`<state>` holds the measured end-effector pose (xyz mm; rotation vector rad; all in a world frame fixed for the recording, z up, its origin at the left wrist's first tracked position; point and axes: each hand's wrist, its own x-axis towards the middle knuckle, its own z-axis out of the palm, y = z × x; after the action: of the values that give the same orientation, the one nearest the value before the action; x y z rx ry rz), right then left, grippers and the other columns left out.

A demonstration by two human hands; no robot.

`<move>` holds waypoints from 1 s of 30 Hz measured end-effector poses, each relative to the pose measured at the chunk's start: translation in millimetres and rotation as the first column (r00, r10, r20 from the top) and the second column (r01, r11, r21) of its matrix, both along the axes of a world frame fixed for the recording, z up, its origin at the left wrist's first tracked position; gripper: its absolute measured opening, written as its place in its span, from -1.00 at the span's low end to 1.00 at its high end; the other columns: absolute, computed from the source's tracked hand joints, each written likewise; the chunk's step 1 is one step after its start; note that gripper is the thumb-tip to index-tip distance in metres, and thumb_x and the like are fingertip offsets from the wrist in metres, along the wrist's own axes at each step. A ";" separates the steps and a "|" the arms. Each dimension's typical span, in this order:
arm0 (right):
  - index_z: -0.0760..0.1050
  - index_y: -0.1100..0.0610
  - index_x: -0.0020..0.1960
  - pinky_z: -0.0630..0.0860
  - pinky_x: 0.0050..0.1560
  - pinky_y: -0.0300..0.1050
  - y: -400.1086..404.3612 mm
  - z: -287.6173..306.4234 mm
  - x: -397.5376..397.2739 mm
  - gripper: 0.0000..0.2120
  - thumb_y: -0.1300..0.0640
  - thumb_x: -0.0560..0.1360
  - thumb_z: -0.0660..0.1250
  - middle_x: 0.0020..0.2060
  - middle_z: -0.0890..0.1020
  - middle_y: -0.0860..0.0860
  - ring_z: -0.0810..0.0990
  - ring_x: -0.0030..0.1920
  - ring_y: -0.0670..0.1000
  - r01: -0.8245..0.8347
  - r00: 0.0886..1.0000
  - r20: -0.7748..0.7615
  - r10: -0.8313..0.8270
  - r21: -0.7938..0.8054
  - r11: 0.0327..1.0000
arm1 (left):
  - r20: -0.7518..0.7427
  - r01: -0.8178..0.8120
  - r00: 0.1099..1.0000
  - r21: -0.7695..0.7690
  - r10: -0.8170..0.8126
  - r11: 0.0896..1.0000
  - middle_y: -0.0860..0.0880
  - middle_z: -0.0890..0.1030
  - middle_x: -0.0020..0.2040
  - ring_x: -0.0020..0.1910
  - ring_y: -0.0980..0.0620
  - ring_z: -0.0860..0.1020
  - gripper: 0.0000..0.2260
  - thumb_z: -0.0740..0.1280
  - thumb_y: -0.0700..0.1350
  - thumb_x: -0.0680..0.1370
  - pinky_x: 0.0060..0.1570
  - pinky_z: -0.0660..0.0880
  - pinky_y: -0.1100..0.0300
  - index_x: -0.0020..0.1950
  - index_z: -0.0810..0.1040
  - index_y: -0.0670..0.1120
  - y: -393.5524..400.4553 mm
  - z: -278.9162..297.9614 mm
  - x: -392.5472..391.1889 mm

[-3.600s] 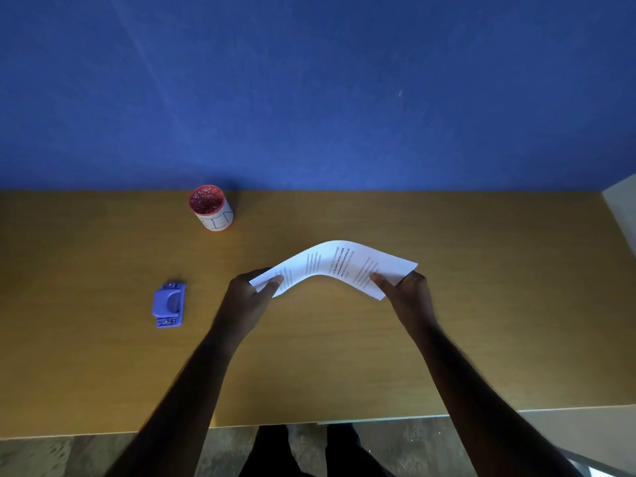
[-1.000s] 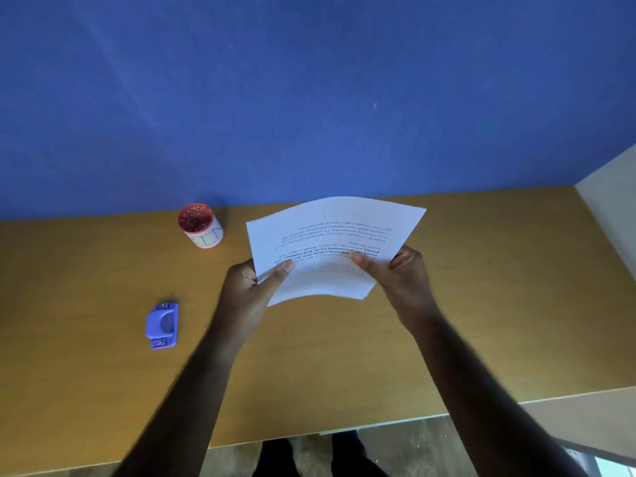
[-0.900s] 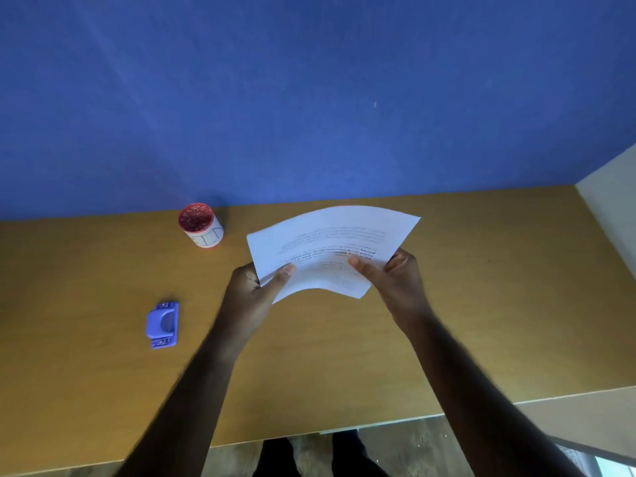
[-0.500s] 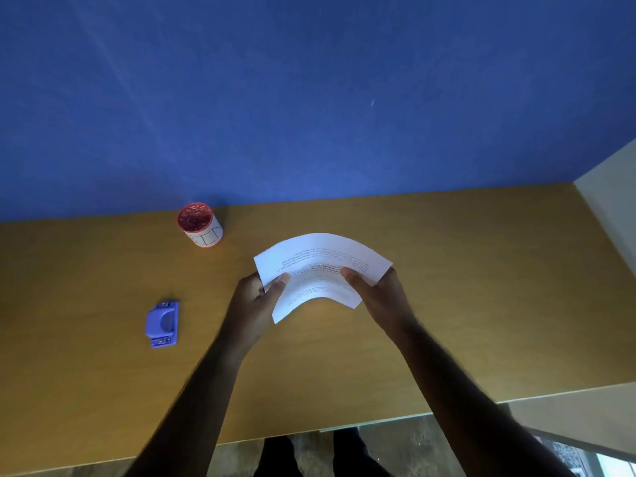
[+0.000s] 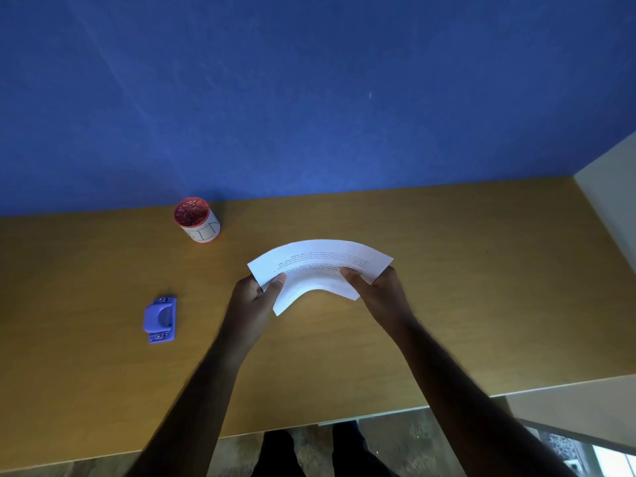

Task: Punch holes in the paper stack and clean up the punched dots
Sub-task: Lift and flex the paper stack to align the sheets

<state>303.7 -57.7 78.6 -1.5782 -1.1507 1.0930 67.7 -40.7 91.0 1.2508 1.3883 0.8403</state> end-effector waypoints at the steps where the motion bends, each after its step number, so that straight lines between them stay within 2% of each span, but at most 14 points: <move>1: 0.65 -0.12 0.09 0.59 0.01 -0.30 -0.1 -0.3 1.5 -0.82 0.13 0.58 0.46 -0.01 0.75 -0.20 0.71 0.04 -0.19 -0.010 1.000 0.000 0.010 0.004 1.000 | 0.017 -0.001 1.000 0.015 0.000 1.000 0.25 0.75 0.09 0.14 0.25 0.68 -0.83 0.34 -0.10 0.70 0.18 0.56 0.23 0.12 0.68 0.16 -0.5 2.1 0.2; 3: 0.66 -0.04 0.14 0.64 0.06 -0.14 -0.2 -2.7 3.8 -0.82 0.12 0.55 0.48 0.01 0.75 -0.11 0.72 0.05 -0.10 -0.051 0.999 0.016 0.051 -0.017 0.999 | 0.026 0.017 0.999 0.022 -0.018 1.000 0.22 0.74 0.13 0.16 0.25 0.67 -0.82 0.35 -0.12 0.70 0.18 0.55 0.28 0.21 0.68 0.09 -0.1 0.8 0.5; 6: 0.66 0.00 0.18 0.66 0.13 0.03 -2.6 -11.2 4.2 -0.76 0.11 0.52 0.51 0.03 0.75 -0.10 0.73 0.06 -0.09 -0.062 0.997 0.039 0.065 -0.066 0.996 | -0.016 0.061 0.998 -0.025 -0.062 0.998 0.21 0.74 0.06 0.05 0.20 0.68 -0.82 0.36 -0.08 0.69 0.09 0.54 0.25 0.10 0.70 0.21 -0.9 -6.9 -2.9; 8: 0.67 -0.08 0.13 0.66 0.09 -0.01 -4.1 -14.9 3.9 -0.80 0.12 0.53 0.50 0.00 0.76 -0.15 0.72 0.04 -0.14 -0.016 0.999 0.031 0.019 -0.084 0.996 | -0.054 0.047 0.997 -0.050 -0.049 0.998 0.20 0.70 0.00 -0.06 0.13 0.66 -0.84 0.36 -0.01 0.68 0.05 0.51 0.18 0.03 0.70 0.23 -1.3 -12.2 -5.2; 11: 0.63 -0.17 0.06 0.62 0.01 -0.19 -5.5 -14.1 3.4 -0.80 0.12 0.55 0.49 -0.04 0.75 -0.25 0.72 -0.01 -0.21 0.011 1.000 0.029 -0.008 -0.091 0.996 | -0.066 0.012 0.998 -0.052 -0.015 0.999 0.28 0.75 0.03 0.04 0.28 0.69 -0.84 0.35 -0.06 0.69 0.10 0.54 0.20 0.06 0.68 0.18 -1.9 -10.4 -3.0; 16: 0.66 0.03 0.18 0.59 -0.04 -0.33 -5.9 -8.7 3.6 -0.79 0.17 0.55 0.48 0.00 0.76 -0.18 0.72 0.01 -0.19 -0.007 1.000 0.001 0.007 -0.054 0.999 | -0.042 -0.009 0.999 -0.043 0.007 0.999 0.23 0.75 0.09 0.10 0.26 0.68 -0.84 0.34 -0.06 0.70 0.12 0.56 0.17 0.21 0.69 0.05 0.5 -1.6 1.1; 18: 0.65 0.05 0.20 0.58 -0.02 -0.36 -6.7 -4.5 5.5 -0.77 0.17 0.55 0.49 0.02 0.76 -0.18 0.72 0.03 -0.19 -0.018 1.000 -0.017 0.017 -0.043 0.999 | -0.024 -0.006 1.000 -0.016 0.006 1.000 0.22 0.74 0.12 0.13 0.25 0.68 -0.83 0.34 -0.07 0.70 0.12 0.56 0.22 0.25 0.68 0.01 2.1 2.2 1.8; 22: 0.61 -0.02 0.20 0.59 -0.08 -0.35 -6.6 7.0 11.2 -0.74 0.11 0.53 0.52 0.01 0.74 -0.23 0.72 0.00 -0.21 -0.033 0.999 0.019 0.034 -0.040 0.999 | 0.046 -0.023 0.999 0.045 0.020 0.999 0.23 0.73 0.18 0.20 0.25 0.66 -0.79 0.35 -0.12 0.69 0.09 0.52 0.43 0.31 0.66 -0.01 4.7 12.8 3.9; 24: 0.63 0.03 0.18 0.59 -0.15 -0.33 -7.1 10.3 14.8 -0.75 0.09 0.52 0.53 -0.01 0.75 -0.19 0.73 -0.03 -0.18 -0.030 0.999 0.010 0.031 -0.046 0.998 | 0.094 -0.049 0.995 0.066 0.042 0.997 0.22 0.72 0.20 0.22 0.25 0.65 -0.80 0.36 -0.14 0.69 0.17 0.53 0.38 0.28 0.65 0.05 5.9 20.2 4.8; 26: 0.66 0.04 0.16 0.58 -0.18 -0.32 -9.7 11.8 18.5 -0.76 0.08 0.51 0.54 -0.02 0.76 -0.15 0.74 -0.06 -0.16 -0.020 1.000 -0.013 0.020 -0.045 0.999 | 0.152 -0.076 0.986 0.079 0.064 0.994 0.16 0.73 0.22 0.25 0.21 0.66 -0.79 0.35 -0.16 0.69 0.22 0.54 0.32 0.29 0.65 0.02 8.0 26.2 5.3; 30: 0.70 0.02 0.12 0.64 -0.13 -0.16 -16.0 8.7 23.7 -0.77 0.05 0.48 0.57 -0.02 0.77 -0.09 0.74 -0.02 -0.05 0.023 0.998 -0.056 -0.026 -0.055 0.998 | 0.251 -0.104 0.965 0.091 0.078 0.990 0.10 0.73 0.24 0.25 0.18 0.66 -0.75 0.32 -0.23 0.70 0.15 0.54 0.37 0.37 0.61 -0.10 11.9 36.0 7.3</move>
<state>327.4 -73.7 87.4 -1.5894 -1.0690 1.1544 75.0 -28.8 127.0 1.1232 1.2211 1.1056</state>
